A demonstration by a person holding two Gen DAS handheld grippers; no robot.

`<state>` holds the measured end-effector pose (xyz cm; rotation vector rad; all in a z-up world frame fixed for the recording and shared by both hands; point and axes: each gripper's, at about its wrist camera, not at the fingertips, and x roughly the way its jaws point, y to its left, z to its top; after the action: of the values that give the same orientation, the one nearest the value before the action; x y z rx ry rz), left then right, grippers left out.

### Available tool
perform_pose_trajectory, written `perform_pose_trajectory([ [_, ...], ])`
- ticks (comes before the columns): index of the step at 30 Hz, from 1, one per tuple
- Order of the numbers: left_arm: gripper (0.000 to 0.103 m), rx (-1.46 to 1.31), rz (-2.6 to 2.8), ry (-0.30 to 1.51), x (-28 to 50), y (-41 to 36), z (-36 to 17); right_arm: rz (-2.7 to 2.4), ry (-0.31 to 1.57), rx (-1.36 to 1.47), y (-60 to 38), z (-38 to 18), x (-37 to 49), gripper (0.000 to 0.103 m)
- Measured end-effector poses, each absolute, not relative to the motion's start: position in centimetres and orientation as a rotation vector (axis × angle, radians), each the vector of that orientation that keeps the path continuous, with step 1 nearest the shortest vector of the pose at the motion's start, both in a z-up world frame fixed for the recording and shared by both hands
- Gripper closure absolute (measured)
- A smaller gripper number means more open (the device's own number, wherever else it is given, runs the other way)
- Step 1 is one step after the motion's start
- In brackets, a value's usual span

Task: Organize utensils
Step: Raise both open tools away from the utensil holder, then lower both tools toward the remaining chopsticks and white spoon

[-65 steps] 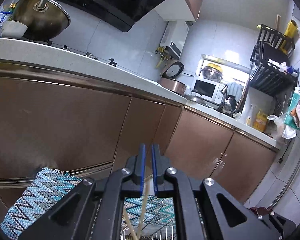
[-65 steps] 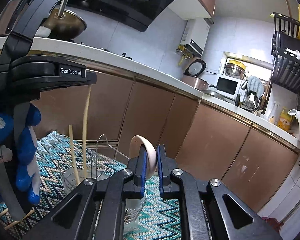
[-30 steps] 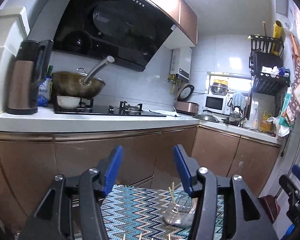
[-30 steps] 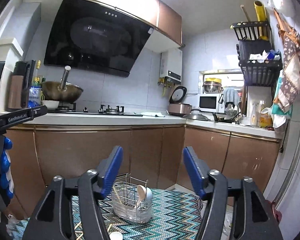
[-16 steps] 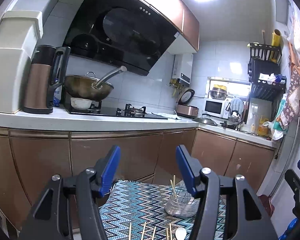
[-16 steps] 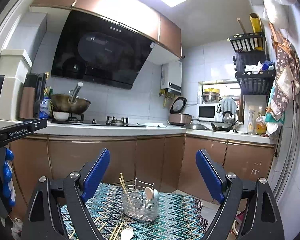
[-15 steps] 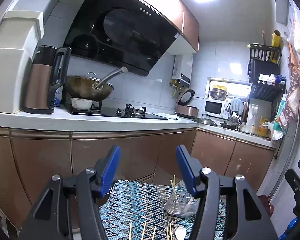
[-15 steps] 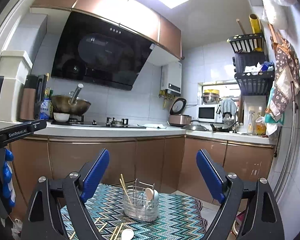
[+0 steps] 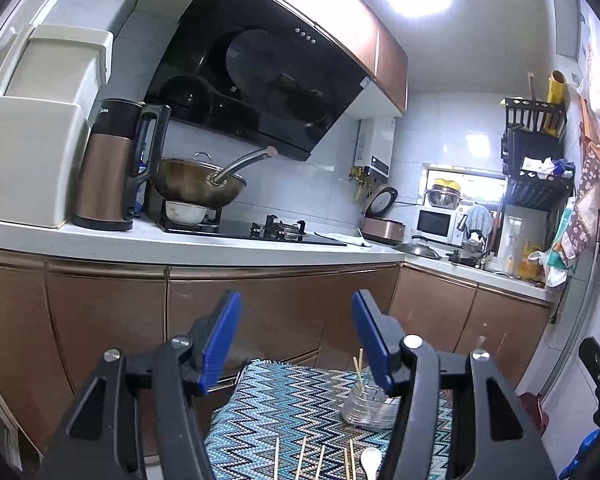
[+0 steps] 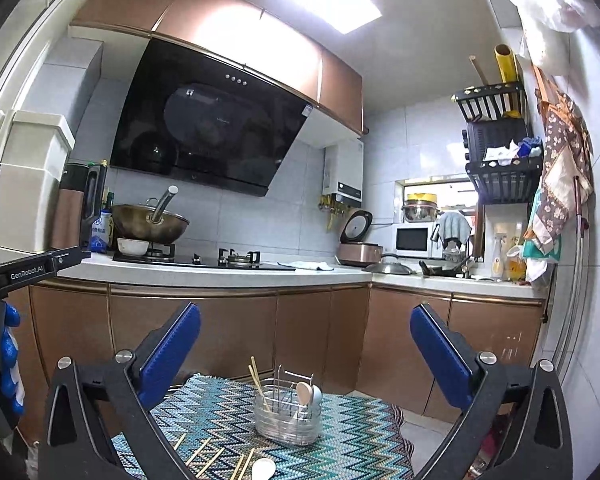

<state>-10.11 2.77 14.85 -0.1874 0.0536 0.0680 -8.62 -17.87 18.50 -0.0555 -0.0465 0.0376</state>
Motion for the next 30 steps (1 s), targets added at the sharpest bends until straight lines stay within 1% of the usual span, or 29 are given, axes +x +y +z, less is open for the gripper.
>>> perform_pose_trajectory([
  [2, 0.046, -0.182, 0.075, 0.046, -10.3, 2.8, 14.8, 0.024, -0.042, -0.049, -18.0, 18.3, -8.6, 0.000],
  [6, 0.037, -0.157, 0.101, 0.024, -10.4, 2.7, 14.5, 0.025, -0.042, -0.019, -18.4, 18.0, -8.6, 0.000],
  [17, 0.037, -0.124, 0.077, 0.100, -8.2, 1.6, 12.9, 0.072, -0.049, 0.023, -19.6, 17.1, -7.7, 0.000],
  [23, 0.037, -0.128, -0.002, 0.194, -5.7, 0.7, 11.2, 0.088, -0.037, 0.054, -20.3, 16.0, -6.4, 0.000],
  [30, 0.037, -0.129, -0.116, 0.374, -1.3, -0.9, 7.6, 0.126, 0.076, 0.055, -20.7, 13.7, -3.3, 0.000],
])
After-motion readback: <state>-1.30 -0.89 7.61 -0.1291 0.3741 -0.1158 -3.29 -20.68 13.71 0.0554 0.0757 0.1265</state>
